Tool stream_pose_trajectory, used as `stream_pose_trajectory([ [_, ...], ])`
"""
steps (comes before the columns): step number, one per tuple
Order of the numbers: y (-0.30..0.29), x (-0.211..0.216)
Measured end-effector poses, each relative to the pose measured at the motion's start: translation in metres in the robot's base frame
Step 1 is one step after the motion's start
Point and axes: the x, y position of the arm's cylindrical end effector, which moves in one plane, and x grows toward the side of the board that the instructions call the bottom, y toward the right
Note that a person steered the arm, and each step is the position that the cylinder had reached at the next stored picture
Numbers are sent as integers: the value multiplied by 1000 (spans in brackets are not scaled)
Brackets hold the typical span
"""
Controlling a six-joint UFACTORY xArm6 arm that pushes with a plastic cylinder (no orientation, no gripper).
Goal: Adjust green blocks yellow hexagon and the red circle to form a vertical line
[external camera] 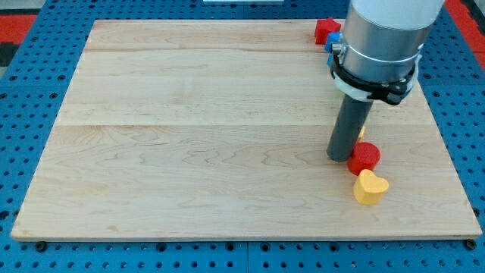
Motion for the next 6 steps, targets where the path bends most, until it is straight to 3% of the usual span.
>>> stream_pose_trajectory([
  [1, -17, 1],
  [2, -78, -18],
  [3, -67, -52],
  [6, -8, -31],
])
